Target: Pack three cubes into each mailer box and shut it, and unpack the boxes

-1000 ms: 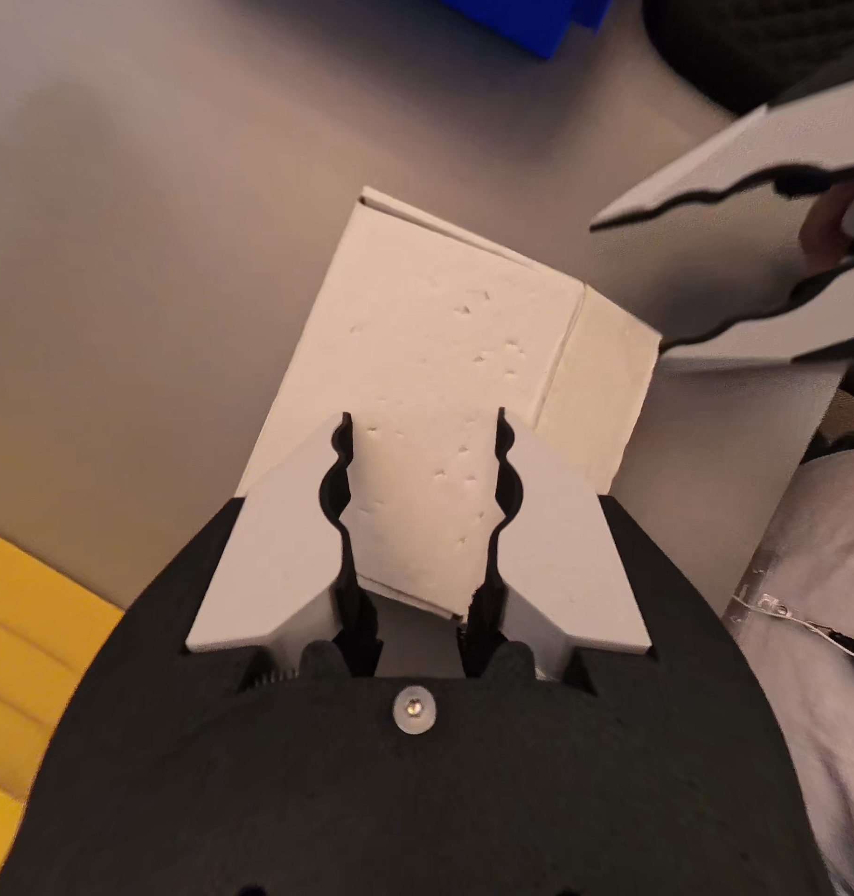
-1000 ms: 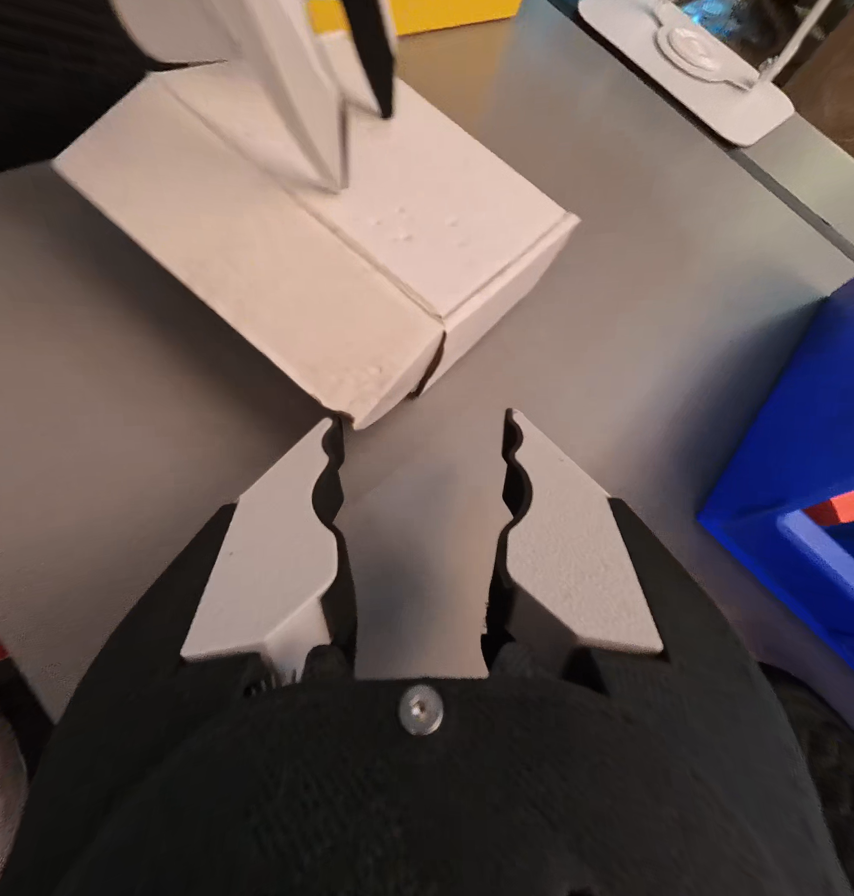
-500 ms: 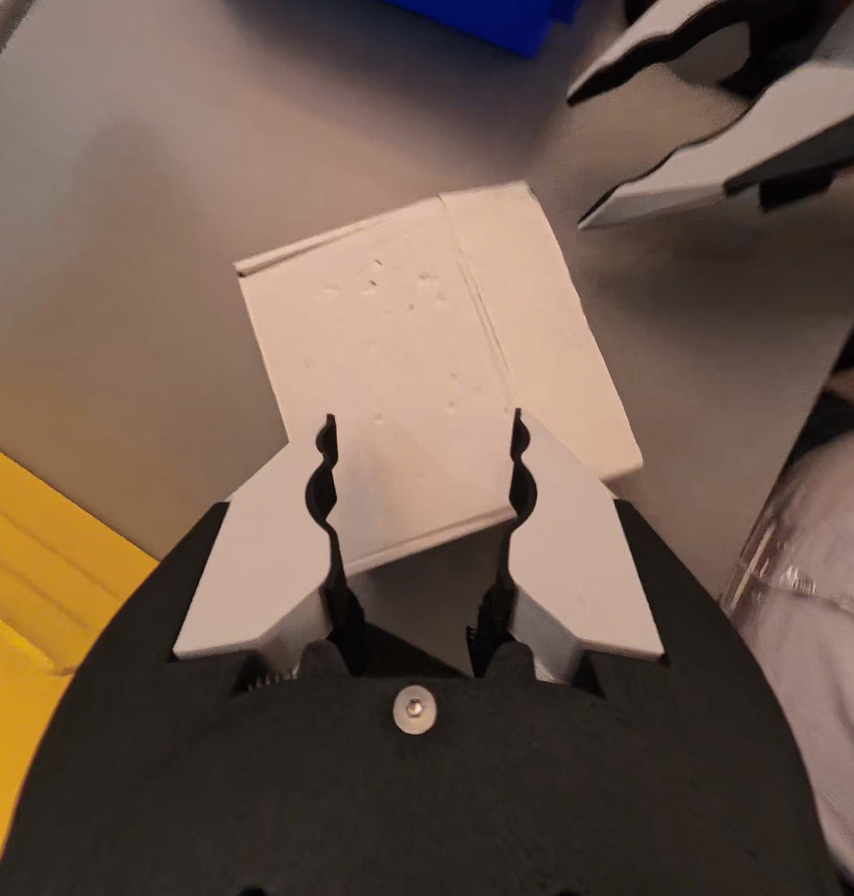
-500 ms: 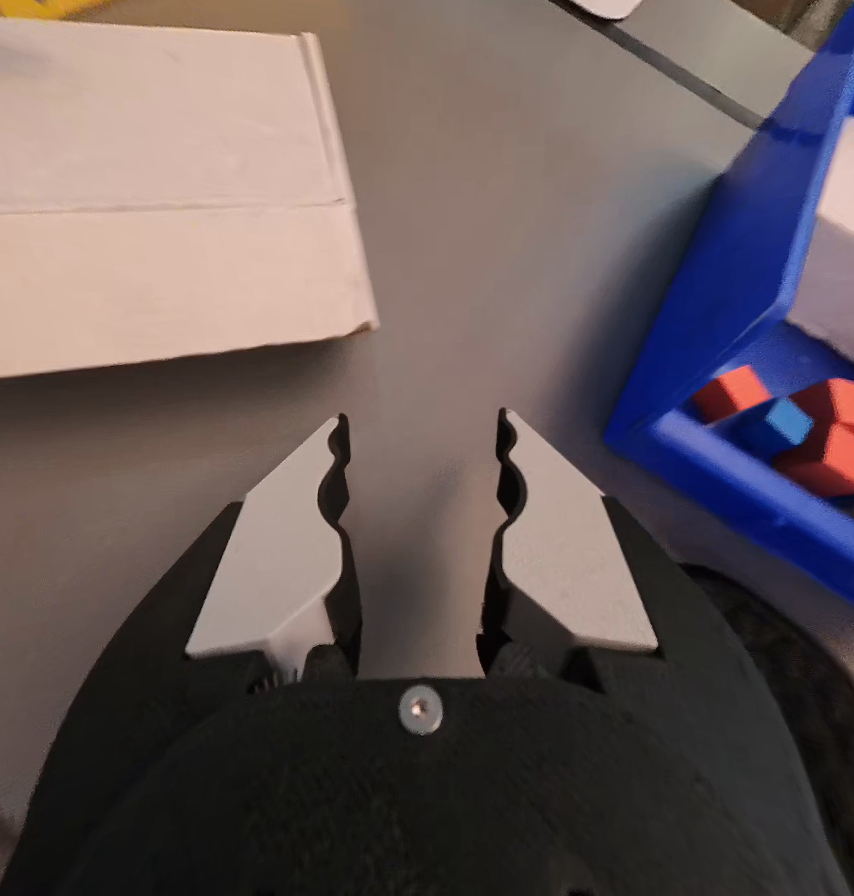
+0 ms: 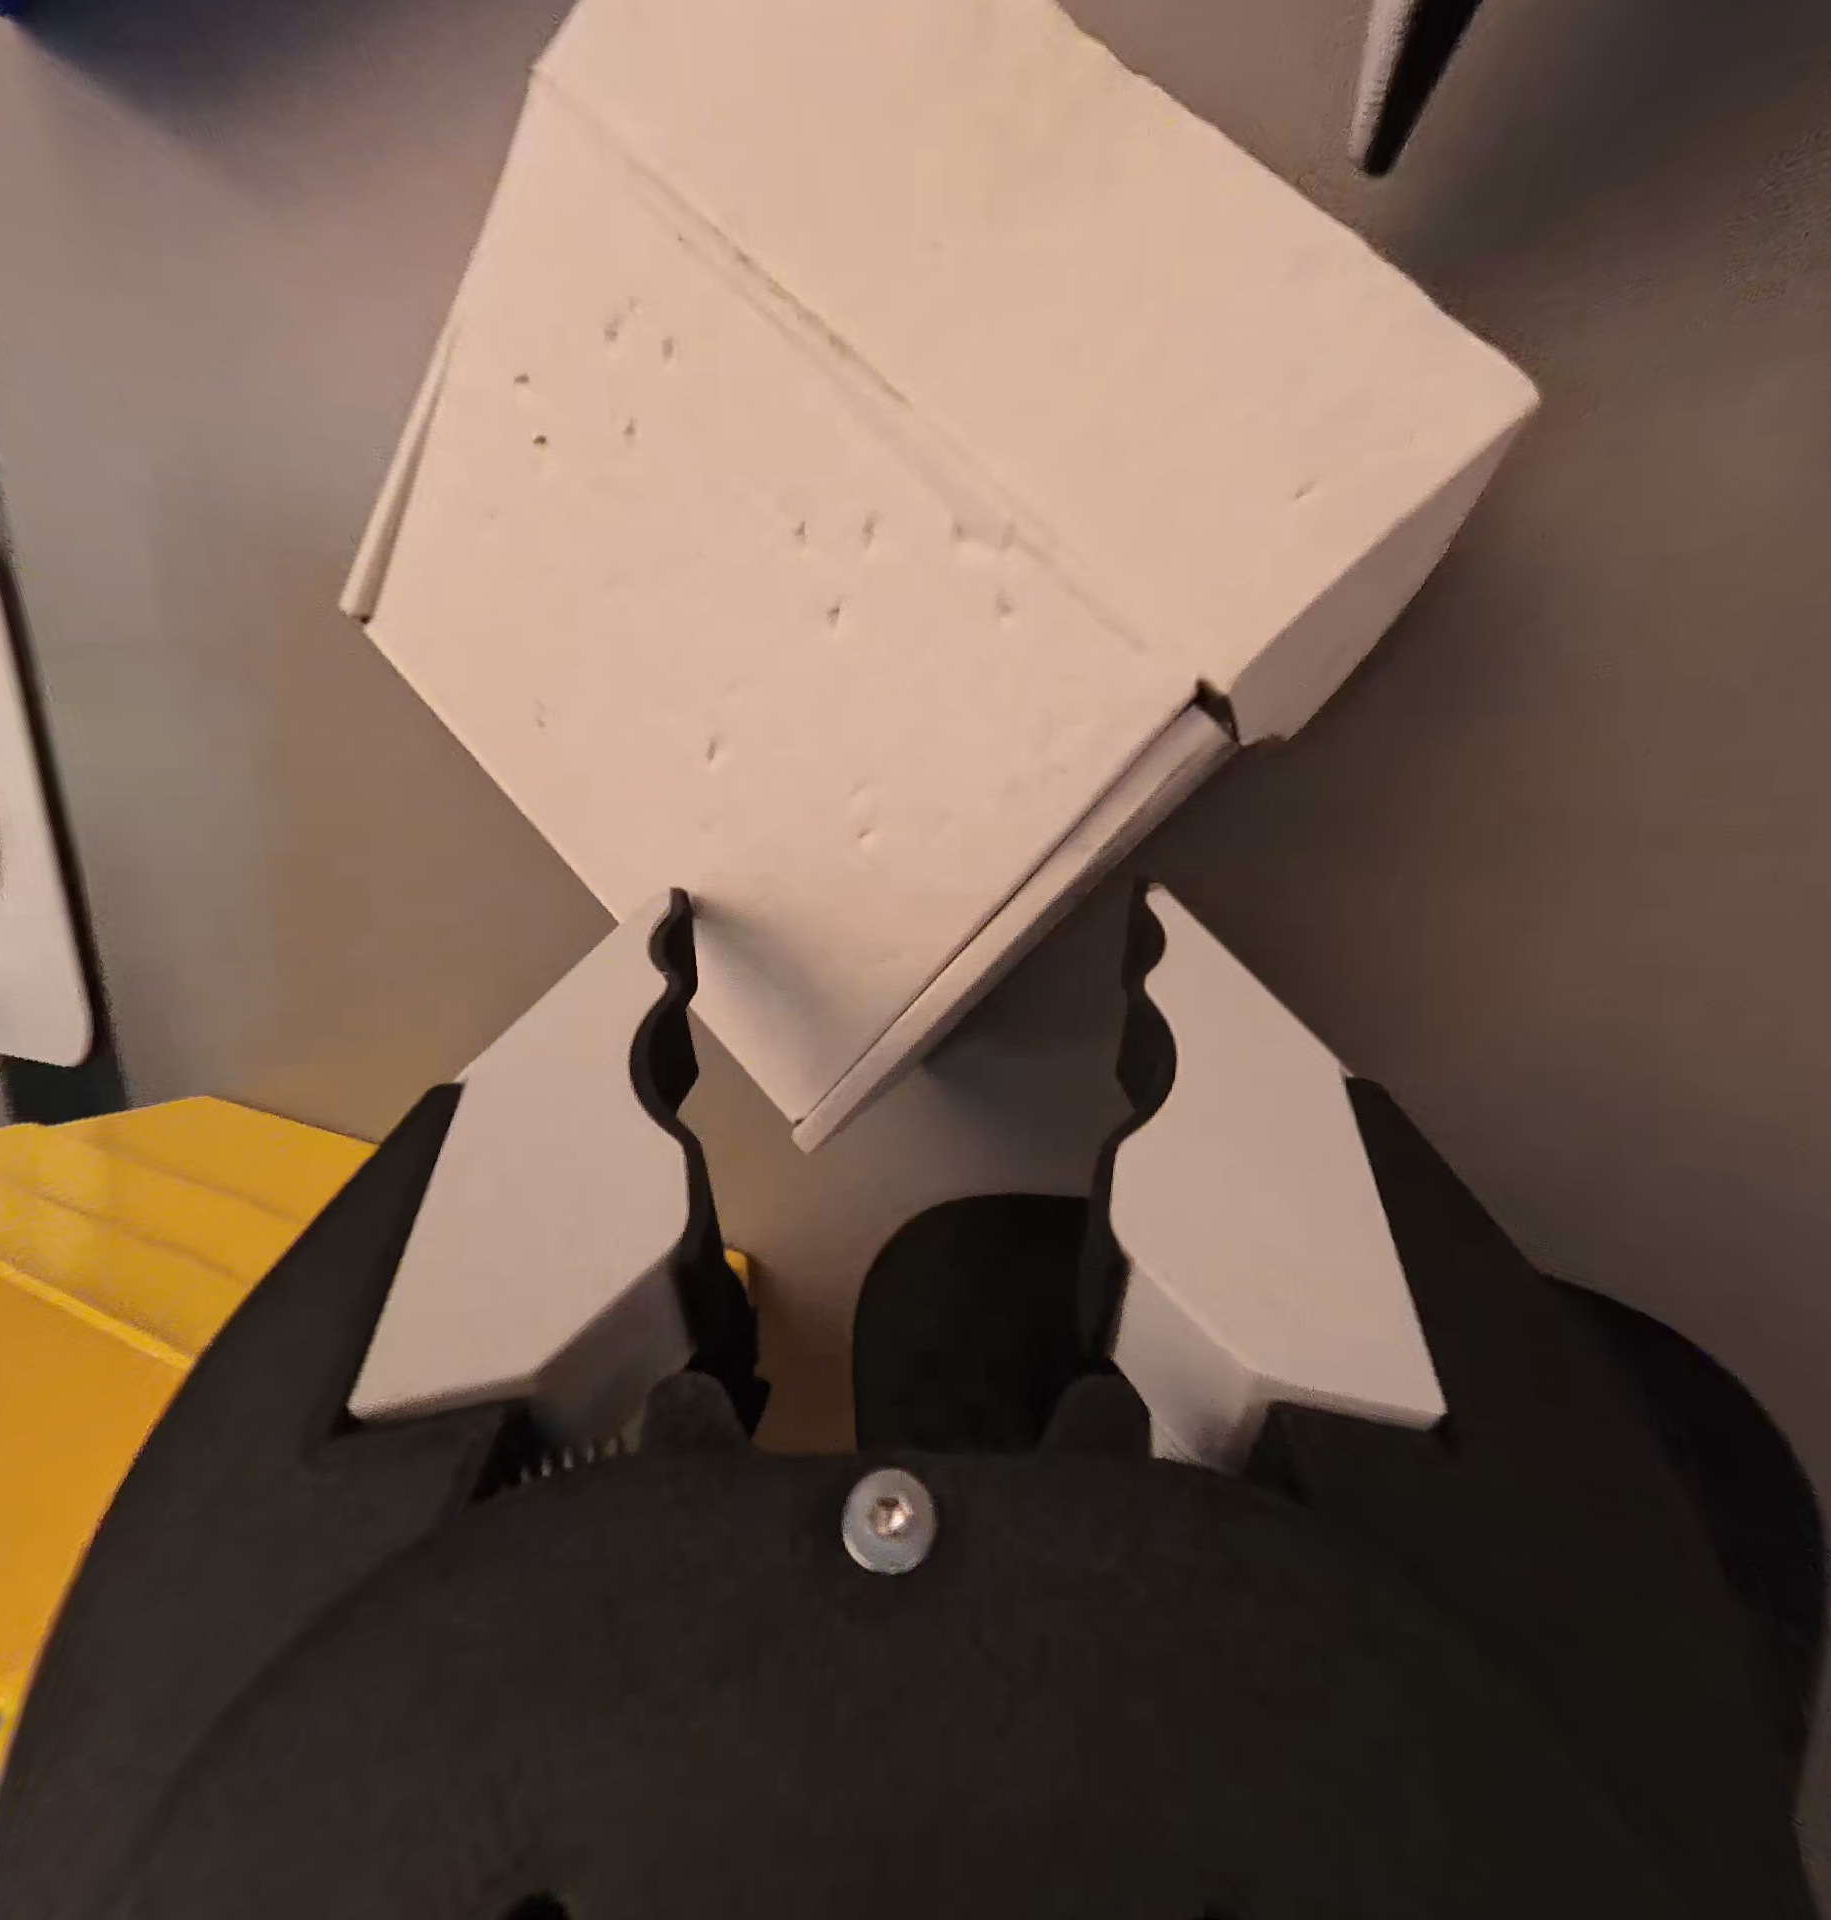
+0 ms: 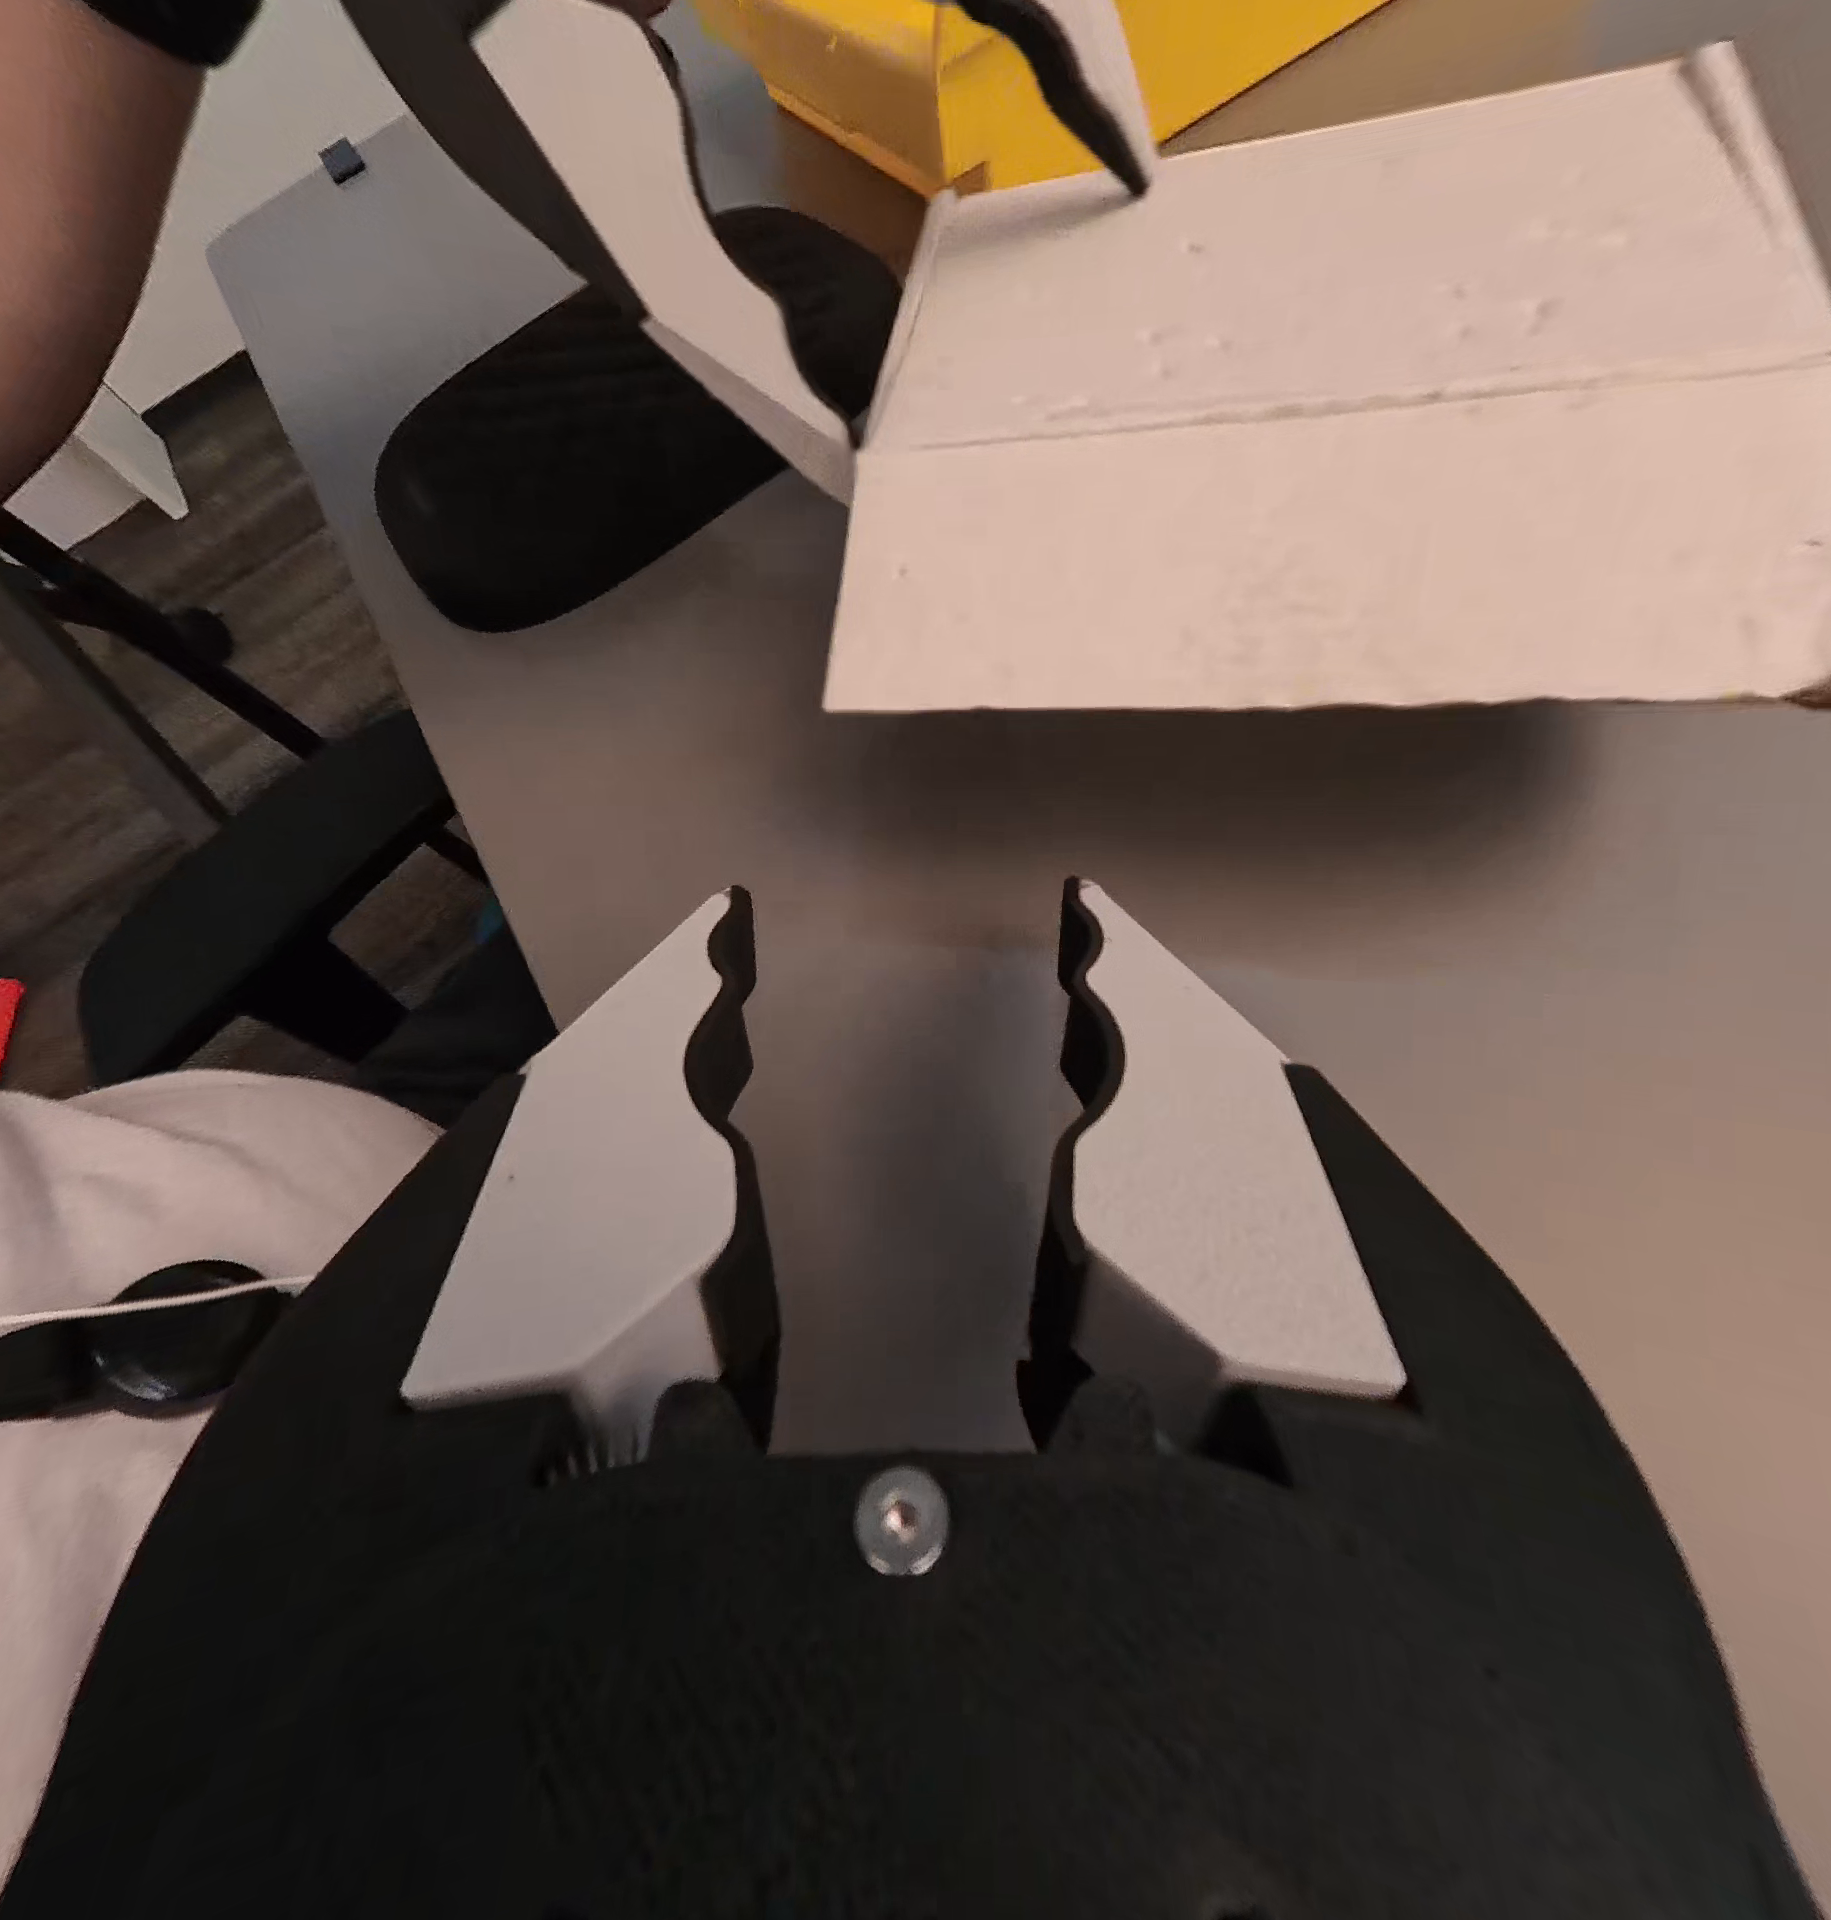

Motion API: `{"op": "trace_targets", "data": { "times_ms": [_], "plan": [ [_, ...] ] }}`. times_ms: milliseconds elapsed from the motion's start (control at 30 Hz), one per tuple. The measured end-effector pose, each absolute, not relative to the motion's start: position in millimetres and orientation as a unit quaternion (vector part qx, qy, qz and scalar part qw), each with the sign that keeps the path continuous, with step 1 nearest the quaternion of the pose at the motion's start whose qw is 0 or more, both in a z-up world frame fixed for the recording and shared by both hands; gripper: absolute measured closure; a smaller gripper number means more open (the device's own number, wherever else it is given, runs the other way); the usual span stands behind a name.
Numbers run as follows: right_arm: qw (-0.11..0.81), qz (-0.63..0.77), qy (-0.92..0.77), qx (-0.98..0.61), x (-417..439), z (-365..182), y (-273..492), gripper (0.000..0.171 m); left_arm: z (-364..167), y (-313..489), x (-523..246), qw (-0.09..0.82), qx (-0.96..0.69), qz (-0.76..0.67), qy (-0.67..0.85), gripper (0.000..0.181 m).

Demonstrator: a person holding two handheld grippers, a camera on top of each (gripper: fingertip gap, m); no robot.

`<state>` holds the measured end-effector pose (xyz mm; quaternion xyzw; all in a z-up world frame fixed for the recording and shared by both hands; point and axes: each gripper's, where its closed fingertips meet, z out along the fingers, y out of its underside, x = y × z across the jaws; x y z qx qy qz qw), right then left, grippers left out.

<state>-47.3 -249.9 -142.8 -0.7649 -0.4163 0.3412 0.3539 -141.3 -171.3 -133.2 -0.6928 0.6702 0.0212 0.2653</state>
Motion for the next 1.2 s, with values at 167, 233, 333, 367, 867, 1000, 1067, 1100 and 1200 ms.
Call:
{"op": "trace_targets", "data": {
  "times_ms": [167,233,333,367,867,1000,1067,1100,1200],
  "plan": [
    [0.356,0.331,-0.415,-0.769,-47.8,-148.4,-241.2,0.112,-133.9,-165.8,-133.5,0.304,-0.695,0.034,0.65,0.105],
    [0.356,0.341,-0.407,-0.769,-47.5,-146.9,-238.0,0.112,-133.6,-165.1,-129.9,0.321,-0.703,0.024,0.634,0.106],
    [0.366,0.355,-0.391,-0.766,-47.5,-142.2,-230.1,0.112,-131.5,-164.1,-126.6,0.342,-0.722,0.005,0.602,0.108],
    [0.369,0.359,-0.386,-0.766,-47.6,-140.7,-227.0,0.112,-130.8,-163.9,-125.5,0.348,-0.728,-0.001,0.591,0.109],
    [0.356,0.407,-0.278,-0.794,-42.7,-137.8,-180.1,0.128,-126.6,-160.1,-125.0,0.412,-0.742,-0.035,0.528,0.118],
    [0.322,0.442,-0.278,-0.79,-49.4,-139.4,-185.4,0.124,-128.6,-159.8,-124.2,0.41,-0.729,-0.005,0.548,0.116],
    [0.336,0.421,-0.285,-0.793,-48.9,-140.1,-181.4,0.129,-128.9,-162.0,-120.5,0.405,-0.723,-0.011,0.56,0.116],
    [0.345,0.407,-0.29,-0.794,-48.4,-140.2,-179.4,0.135,-128.6,-162.0,-119.3,0.404,-0.72,-0.014,0.564,0.117],
    [0.365,0.38,-0.299,-0.796,-45.8,-140.4,-174.9,0.14,-129.7,-158.6,-121.1,0.409,-0.706,0.008,0.579,0.121]
  ]
}}
